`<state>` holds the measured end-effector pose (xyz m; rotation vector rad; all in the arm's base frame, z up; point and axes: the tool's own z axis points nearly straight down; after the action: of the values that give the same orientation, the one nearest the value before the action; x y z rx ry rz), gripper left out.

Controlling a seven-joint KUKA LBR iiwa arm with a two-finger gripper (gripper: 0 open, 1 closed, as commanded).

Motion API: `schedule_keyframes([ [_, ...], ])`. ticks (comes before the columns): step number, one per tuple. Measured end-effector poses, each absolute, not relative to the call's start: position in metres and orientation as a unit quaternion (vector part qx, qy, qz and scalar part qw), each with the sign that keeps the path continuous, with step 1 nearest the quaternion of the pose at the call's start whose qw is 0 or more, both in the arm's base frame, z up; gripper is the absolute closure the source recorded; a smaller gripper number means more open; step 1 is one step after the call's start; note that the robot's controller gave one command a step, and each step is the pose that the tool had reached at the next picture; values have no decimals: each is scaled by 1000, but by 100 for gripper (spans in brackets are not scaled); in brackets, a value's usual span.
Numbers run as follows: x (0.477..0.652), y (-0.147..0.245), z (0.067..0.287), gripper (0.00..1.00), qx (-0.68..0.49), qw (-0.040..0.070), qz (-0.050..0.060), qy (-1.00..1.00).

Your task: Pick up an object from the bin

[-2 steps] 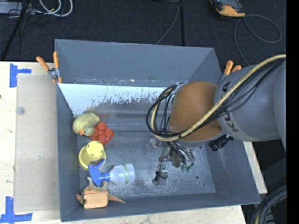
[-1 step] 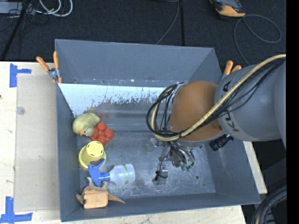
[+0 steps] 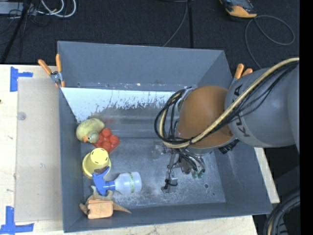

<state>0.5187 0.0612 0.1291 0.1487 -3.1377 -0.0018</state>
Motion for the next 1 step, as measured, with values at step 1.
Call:
schedule_keyframes([
  [1, 523, 70, 106, 0, 169, 3, 0, -986],
])
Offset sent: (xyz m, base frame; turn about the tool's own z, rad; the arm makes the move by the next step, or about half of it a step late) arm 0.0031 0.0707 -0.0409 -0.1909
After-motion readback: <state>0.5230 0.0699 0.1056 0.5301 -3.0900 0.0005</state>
